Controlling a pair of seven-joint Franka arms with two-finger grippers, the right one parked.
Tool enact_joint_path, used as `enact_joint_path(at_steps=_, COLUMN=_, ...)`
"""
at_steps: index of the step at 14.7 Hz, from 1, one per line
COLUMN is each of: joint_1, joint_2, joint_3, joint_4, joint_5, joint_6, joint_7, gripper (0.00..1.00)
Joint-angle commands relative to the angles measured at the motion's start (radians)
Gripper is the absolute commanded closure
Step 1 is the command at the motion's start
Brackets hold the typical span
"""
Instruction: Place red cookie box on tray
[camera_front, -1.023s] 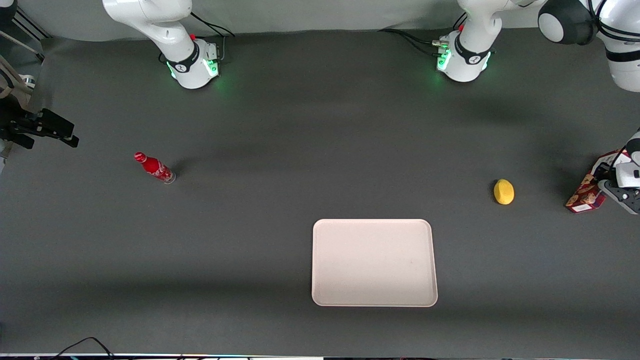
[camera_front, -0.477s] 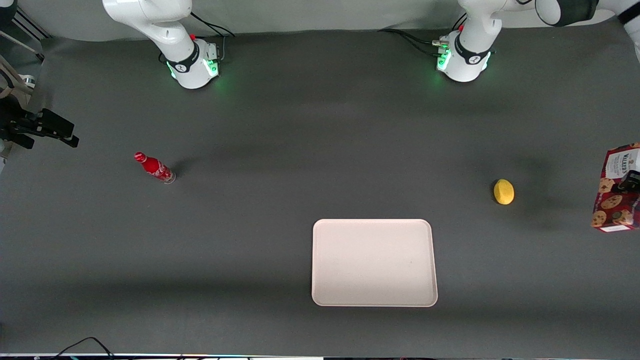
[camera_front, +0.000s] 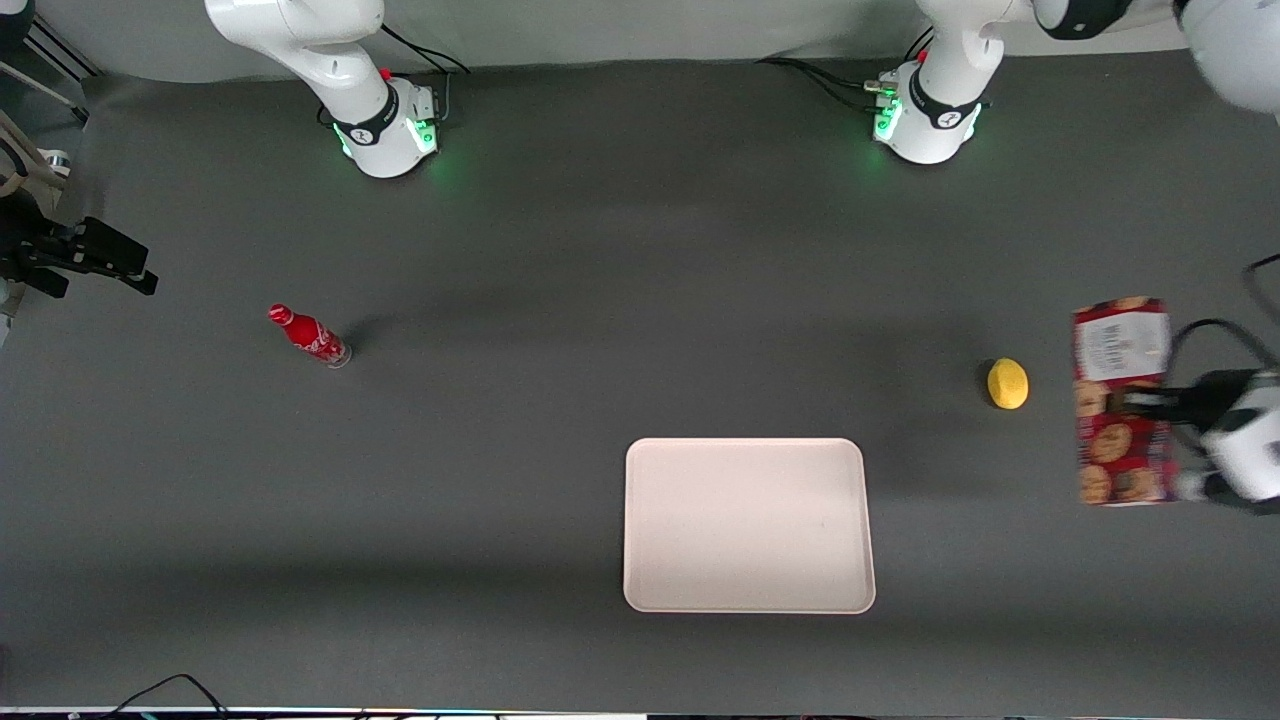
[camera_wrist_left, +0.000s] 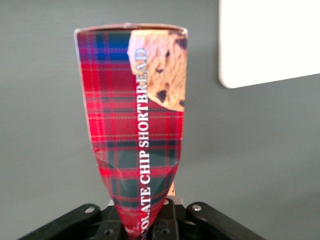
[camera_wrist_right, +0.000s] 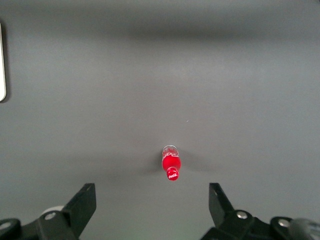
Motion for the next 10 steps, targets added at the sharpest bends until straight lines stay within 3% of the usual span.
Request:
enact_joint_path(at_steps=1, joint_1=0.003, joint_2=0.061, joint_3=-0.244, joint_4=0.028, joint_5=0.091, joint_6=0.113, joint_7=-0.271, gripper=1.00)
enact_joint_path(at_steps=5, joint_1=-0.019, joint_2=0.196, joint_3=-0.412, joint_4=0.023, joint_5=0.212, joint_6=0.348, joint_7=-0.453, gripper=1.00)
enact_joint_path(at_steps=10, joint_1=-0.051, joint_2=0.329, joint_3=-0.426, joint_4=0.025, joint_5=0.249, joint_6=0.580, joint_7=-0.473, gripper=1.00)
